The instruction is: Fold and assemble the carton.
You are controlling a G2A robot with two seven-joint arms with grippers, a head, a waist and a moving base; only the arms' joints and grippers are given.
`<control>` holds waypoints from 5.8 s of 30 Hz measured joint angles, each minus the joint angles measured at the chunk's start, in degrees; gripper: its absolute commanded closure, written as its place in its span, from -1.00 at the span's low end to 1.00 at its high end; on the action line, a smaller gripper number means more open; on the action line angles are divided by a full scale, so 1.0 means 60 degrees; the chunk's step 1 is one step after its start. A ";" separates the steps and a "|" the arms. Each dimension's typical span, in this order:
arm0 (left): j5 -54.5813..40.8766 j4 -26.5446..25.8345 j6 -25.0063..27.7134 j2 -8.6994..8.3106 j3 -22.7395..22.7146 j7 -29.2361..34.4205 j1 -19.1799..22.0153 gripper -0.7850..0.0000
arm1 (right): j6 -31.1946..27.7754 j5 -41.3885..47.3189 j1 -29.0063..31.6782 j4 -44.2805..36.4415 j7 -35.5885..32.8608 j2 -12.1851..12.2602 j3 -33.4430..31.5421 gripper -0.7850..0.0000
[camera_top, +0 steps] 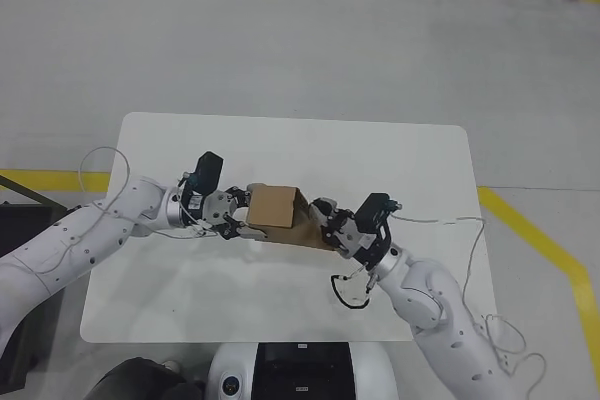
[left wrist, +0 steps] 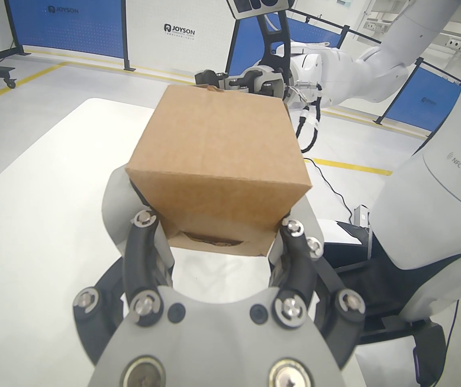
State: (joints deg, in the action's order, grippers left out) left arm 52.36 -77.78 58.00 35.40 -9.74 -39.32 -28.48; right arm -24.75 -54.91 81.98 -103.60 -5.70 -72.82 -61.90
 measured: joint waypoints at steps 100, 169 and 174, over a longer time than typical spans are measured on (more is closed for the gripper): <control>-0.0285 0.0403 0.0000 -0.0391 -0.1599 -0.1161 -0.0866 1.00 | -0.0004 1.2031 0.0475 0.1820 -0.4805 0.0158 -0.1035 -0.94; -0.0113 0.0545 0.0000 -0.0103 -0.0864 -0.1160 -0.0426 1.00 | 0.1954 1.4979 -0.0035 0.2174 -0.5188 0.0001 -0.0402 -0.14; -0.0113 0.0545 0.0000 -0.0103 -0.0864 -0.1160 -0.0426 1.00 | 0.1837 1.4461 0.0051 0.2022 -0.4831 0.0046 -0.0626 -0.54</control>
State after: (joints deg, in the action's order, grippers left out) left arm 51.68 -74.51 58.00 34.78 -14.92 -46.28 -31.03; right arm -13.73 31.86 82.29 -91.47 -34.68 -72.54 -65.66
